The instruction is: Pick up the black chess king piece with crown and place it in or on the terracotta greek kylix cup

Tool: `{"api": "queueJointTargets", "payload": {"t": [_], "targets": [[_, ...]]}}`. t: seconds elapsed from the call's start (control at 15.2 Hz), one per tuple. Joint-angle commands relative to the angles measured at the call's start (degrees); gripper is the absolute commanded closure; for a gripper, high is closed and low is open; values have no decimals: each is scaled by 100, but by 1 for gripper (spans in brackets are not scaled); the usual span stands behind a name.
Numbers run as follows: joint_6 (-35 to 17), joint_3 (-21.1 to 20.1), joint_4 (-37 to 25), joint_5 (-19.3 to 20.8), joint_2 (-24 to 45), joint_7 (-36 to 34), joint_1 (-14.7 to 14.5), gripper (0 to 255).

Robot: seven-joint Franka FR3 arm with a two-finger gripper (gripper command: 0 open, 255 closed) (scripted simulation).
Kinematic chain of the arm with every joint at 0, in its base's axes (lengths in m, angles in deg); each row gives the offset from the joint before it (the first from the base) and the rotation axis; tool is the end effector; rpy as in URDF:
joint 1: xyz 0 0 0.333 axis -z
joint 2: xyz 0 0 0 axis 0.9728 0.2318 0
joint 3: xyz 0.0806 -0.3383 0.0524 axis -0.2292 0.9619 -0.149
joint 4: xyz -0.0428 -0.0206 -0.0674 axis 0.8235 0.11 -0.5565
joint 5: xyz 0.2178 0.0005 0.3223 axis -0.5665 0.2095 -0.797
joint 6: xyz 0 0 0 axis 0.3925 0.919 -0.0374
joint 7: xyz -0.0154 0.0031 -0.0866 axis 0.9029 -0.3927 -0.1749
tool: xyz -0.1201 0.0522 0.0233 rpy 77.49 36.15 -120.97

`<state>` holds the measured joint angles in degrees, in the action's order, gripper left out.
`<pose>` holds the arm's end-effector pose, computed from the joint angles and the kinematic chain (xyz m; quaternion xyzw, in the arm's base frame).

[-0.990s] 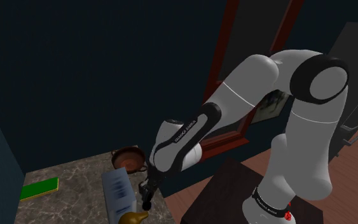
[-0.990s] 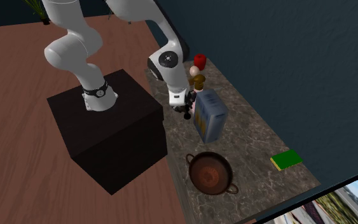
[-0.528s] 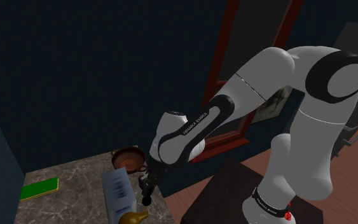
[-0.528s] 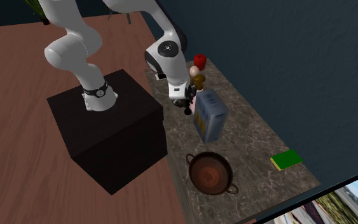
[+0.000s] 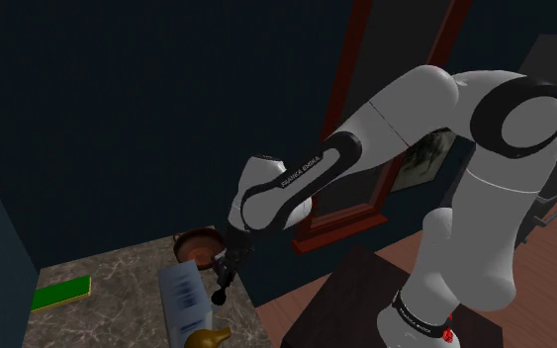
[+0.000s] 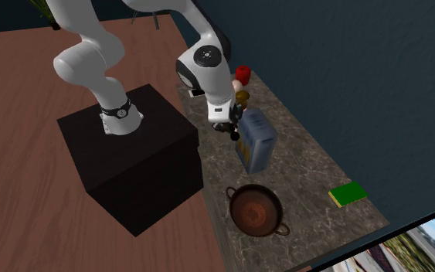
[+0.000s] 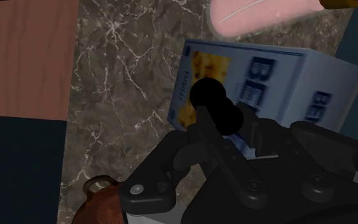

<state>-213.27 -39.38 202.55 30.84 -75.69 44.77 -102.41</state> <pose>0.4326 0.2530 0.2852 -0.9866 0.0281 0.0086 0.1607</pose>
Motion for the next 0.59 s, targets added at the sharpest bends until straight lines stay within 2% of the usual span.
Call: {"api": "queueJointTargets", "payload": {"t": [0.0,0.53], "targets": [[197,131,-356,125,226,116,138,255],[1061,530,-1968,486,1190,471,630,255]]}}
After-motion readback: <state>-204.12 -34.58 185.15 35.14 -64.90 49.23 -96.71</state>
